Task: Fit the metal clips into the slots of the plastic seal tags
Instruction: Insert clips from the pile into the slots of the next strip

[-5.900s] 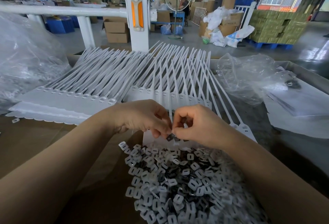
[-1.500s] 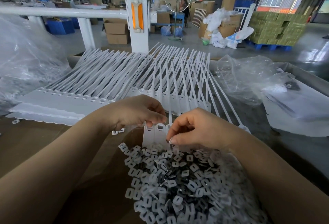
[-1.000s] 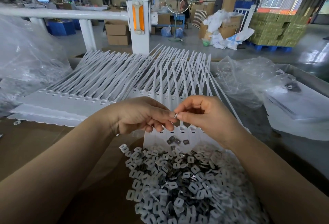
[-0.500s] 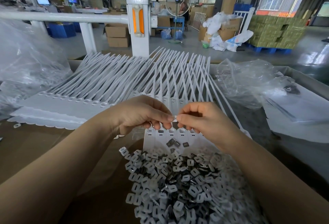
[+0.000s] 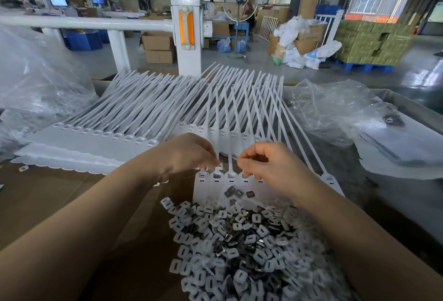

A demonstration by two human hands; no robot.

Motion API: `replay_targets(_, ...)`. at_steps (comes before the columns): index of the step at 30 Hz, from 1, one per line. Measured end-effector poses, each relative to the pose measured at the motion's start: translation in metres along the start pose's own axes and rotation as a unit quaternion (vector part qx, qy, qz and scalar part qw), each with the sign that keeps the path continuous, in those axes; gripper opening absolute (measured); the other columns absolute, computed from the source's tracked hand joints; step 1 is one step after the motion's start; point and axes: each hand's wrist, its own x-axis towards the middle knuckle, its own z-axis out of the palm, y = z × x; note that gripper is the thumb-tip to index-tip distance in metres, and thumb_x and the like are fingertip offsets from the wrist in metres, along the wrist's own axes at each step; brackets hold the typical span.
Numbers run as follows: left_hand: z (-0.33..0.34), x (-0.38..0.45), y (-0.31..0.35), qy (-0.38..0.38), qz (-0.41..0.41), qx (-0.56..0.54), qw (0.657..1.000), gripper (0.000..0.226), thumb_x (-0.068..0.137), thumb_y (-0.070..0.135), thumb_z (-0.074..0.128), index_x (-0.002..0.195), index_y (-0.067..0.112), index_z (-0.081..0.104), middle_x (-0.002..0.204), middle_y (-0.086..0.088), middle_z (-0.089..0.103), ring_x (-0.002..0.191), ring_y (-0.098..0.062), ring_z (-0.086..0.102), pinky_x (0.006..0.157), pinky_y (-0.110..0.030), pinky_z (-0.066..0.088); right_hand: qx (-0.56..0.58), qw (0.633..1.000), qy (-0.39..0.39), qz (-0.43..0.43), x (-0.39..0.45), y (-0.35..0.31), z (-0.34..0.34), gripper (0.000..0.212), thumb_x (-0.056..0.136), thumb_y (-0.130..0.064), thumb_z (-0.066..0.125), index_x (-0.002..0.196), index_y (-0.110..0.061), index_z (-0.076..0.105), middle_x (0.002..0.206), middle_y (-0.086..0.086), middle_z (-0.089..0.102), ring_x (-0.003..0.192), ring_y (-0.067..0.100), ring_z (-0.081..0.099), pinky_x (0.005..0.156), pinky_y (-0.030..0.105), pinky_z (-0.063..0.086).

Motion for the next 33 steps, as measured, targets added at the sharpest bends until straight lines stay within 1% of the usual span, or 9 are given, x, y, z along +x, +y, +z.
replay_targets(3,0.003,0.001,0.001,0.002,-0.021,0.043,0.999,0.007,0.085,0.021,0.072,0.084,0.014,0.073,0.079,0.002,0.067,0.073,-0.01,0.057,0.07,-0.027,0.042,-0.016,1.0,-0.015,0.014,0.001,0.002,0.0,0.003,0.09,-0.027,0.07,0.087,-0.028,0.071,0.077,-0.009,0.073,0.072,0.0,0.067,0.07,0.019,0.049)
replay_targets(5,0.004,0.001,0.002,-0.006,-0.031,0.054,0.998,0.006,0.086,0.019,0.071,0.081,0.016,0.071,0.078,0.003,0.064,0.072,-0.009,0.054,0.069,-0.026,0.039,-0.033,0.999,-0.027,0.015,0.001,0.002,0.0,0.002,0.09,-0.029,0.07,0.089,-0.028,0.071,0.079,-0.009,0.072,0.076,0.002,0.067,0.074,0.022,0.052)
replay_targets(9,0.006,0.002,0.004,-0.022,-0.04,0.068,0.997,0.01,0.086,0.018,0.071,0.076,0.02,0.069,0.08,0.005,0.063,0.08,-0.01,0.054,0.074,-0.028,0.038,-0.047,0.998,-0.037,0.01,0.001,0.002,0.0,0.002,0.09,-0.029,0.07,0.09,-0.029,0.071,0.082,-0.007,0.072,0.078,0.003,0.068,0.078,0.024,0.054)
replay_targets(13,0.008,0.001,0.003,-0.024,-0.036,0.084,0.996,0.006,0.086,0.023,0.07,0.081,0.021,0.068,0.087,0.006,0.065,0.088,-0.009,0.057,0.072,-0.026,0.038,-0.06,0.997,-0.039,0.0,0.001,0.003,0.001,0.002,0.091,-0.031,0.069,0.09,-0.03,0.07,0.082,-0.007,0.072,0.079,0.006,0.068,0.081,0.03,0.056)
replay_targets(17,0.012,0.001,0.002,-0.018,-0.035,0.12,0.992,0.014,0.087,0.029,0.069,0.079,0.02,0.063,0.083,0.004,0.062,0.081,-0.01,0.056,0.066,-0.024,0.039,-0.064,0.997,-0.041,-0.002,0.001,0.003,0.001,0.002,0.091,-0.032,0.068,0.09,-0.031,0.069,0.083,-0.007,0.072,0.08,0.009,0.068,0.083,0.033,0.057)
replay_targets(23,0.011,0.001,-0.002,-0.024,-0.056,0.122,0.991,0.022,0.084,0.038,0.072,0.077,0.021,0.06,0.08,0.006,0.057,0.077,-0.009,0.052,0.072,-0.03,0.04,-0.071,0.997,-0.044,-0.003,0.0,0.003,0.001,0.002,0.091,-0.032,0.068,0.09,-0.032,0.069,0.084,-0.008,0.072,0.081,0.01,0.069,0.084,0.036,0.058)
replay_targets(26,0.013,0.002,-0.002,-0.015,-0.063,0.107,0.992,0.021,0.081,0.035,0.074,0.076,0.02,0.06,0.082,0.003,0.058,0.079,-0.012,0.053,0.072,-0.031,0.041,-0.071,0.997,-0.045,-0.001,0.0,0.003,0.002,0.001,0.09,-0.032,0.069,0.09,-0.031,0.07,0.086,-0.008,0.073,0.081,0.008,0.069,0.085,0.035,0.057)
replay_targets(31,0.012,0.004,0.002,-0.015,-0.072,0.07,0.995,0.018,0.077,0.029,0.078,0.077,0.02,0.062,0.087,0.002,0.062,0.084,-0.012,0.054,0.072,-0.029,0.039,-0.08,0.996,-0.044,-0.002,0.0,0.003,0.003,0.003,0.087,-0.031,0.072,0.086,-0.033,0.071,0.086,-0.014,0.072,0.077,-0.002,0.067,0.079,0.024,0.055)
replay_targets(33,0.012,0.004,0.003,-0.019,-0.072,0.065,0.995,0.017,0.076,0.028,0.078,0.077,0.021,0.063,0.088,0.002,0.063,0.085,-0.012,0.055,0.072,-0.03,0.039,-0.085,0.995,-0.046,-0.001,0.0,0.003,0.004,0.004,0.087,-0.029,0.073,0.085,-0.033,0.071,0.086,-0.014,0.073,0.077,-0.003,0.067,0.079,0.023,0.055)
